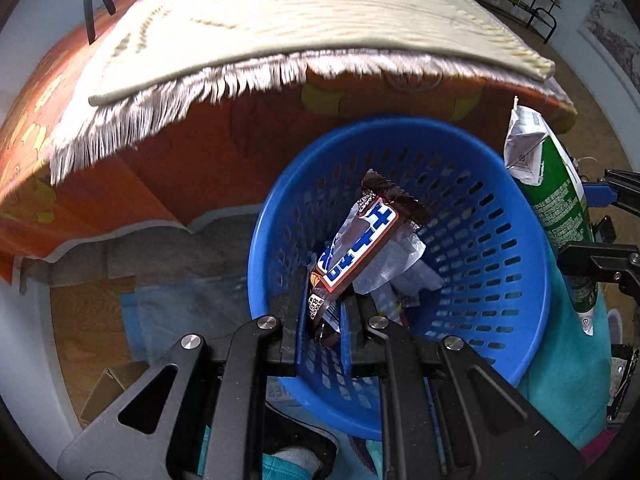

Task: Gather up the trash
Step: 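Carry the wrapper and milk pouch over the blue basket and open both tools, then move both tools back over the bed toward the wristband and hair tie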

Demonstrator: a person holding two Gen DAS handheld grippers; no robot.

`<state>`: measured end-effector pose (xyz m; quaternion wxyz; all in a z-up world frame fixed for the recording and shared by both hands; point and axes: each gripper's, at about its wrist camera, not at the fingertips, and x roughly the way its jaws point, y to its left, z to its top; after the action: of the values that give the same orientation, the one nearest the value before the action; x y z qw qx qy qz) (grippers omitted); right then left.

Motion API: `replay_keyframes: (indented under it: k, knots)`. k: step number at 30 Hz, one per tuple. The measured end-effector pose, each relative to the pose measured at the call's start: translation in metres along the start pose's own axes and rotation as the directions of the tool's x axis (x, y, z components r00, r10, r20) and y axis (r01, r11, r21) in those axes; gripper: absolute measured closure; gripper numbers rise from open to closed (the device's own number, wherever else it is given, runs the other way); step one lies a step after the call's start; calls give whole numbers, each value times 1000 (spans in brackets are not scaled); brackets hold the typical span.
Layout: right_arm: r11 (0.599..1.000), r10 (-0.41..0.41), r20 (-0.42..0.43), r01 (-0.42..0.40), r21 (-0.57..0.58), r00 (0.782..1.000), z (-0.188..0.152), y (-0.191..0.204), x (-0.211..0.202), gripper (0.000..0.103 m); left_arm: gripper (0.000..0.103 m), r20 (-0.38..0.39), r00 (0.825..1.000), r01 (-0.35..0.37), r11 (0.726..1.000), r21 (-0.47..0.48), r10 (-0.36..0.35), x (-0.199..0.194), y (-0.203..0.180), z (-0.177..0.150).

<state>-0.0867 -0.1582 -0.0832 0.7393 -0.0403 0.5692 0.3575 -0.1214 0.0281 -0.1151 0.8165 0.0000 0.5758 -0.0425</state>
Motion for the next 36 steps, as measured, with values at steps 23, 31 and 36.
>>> replay_keyframes:
  k: [23,31,36]
  knots:
    - [999,8,-50,-7,35,999,2,4,24,26,62,-24,1000,-18,1000,11,18,14,-7,-9]
    - [999,4,-51,-2,52,999,0,0,24,26,44,-17,1000,-6,1000,18,7,13,-11,-8]
    - [999,-13,-43,14,39,999,2,2,21,22,42,-3,1000,-9,1000,9,9,11,-10,-5]
